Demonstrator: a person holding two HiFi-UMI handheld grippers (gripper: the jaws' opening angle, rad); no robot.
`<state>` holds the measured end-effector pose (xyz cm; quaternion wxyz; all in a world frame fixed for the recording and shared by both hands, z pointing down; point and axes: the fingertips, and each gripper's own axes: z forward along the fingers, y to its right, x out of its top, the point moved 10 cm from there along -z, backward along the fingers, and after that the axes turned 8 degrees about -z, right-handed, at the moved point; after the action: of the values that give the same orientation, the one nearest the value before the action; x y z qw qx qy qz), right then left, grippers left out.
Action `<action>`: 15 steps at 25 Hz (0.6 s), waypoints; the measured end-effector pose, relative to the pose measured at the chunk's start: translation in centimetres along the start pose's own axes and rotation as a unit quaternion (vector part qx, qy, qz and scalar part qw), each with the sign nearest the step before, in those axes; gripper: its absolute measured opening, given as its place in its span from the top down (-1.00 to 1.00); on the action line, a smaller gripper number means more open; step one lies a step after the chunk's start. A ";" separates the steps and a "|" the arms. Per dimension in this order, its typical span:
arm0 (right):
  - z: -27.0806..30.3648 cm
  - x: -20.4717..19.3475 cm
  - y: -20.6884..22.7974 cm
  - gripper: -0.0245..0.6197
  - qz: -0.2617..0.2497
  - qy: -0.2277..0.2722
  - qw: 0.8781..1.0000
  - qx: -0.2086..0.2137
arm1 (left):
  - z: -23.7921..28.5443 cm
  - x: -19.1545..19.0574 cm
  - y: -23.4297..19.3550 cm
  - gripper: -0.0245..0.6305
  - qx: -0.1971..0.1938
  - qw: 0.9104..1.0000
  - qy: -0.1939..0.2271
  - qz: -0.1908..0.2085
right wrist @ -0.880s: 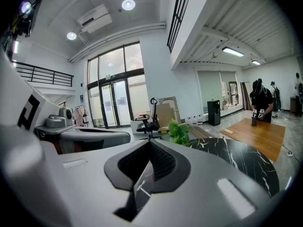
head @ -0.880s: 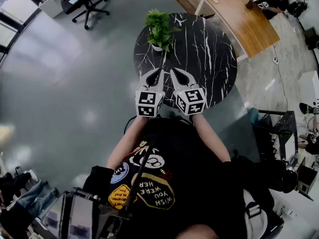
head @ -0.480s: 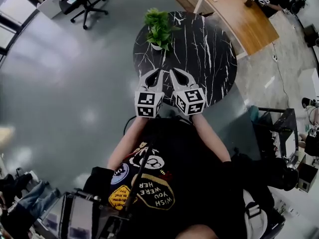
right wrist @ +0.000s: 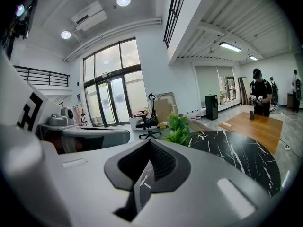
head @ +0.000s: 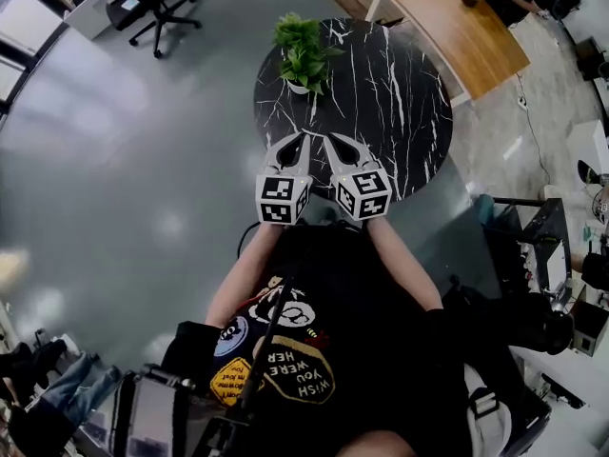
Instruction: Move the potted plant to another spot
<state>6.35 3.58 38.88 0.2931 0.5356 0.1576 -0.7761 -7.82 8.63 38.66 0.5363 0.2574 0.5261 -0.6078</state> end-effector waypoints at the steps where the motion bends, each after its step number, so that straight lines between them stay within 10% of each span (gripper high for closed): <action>1: 0.2 -0.2 -0.2 0.92 -0.002 -0.002 1.000 0.001 | 0.2 -0.3 -0.4 0.91 -0.001 1.000 -0.003 -0.001; 15: 10.2 -7.9 2.9 0.92 -0.012 -0.034 0.999 0.033 | 7.4 -5.8 -6.8 0.91 0.041 0.999 -0.022 -0.011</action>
<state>2.65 -2.09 50.20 0.2713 0.5161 0.1286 -0.8022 -10.52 3.21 48.55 0.5302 0.2598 0.4919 -0.6399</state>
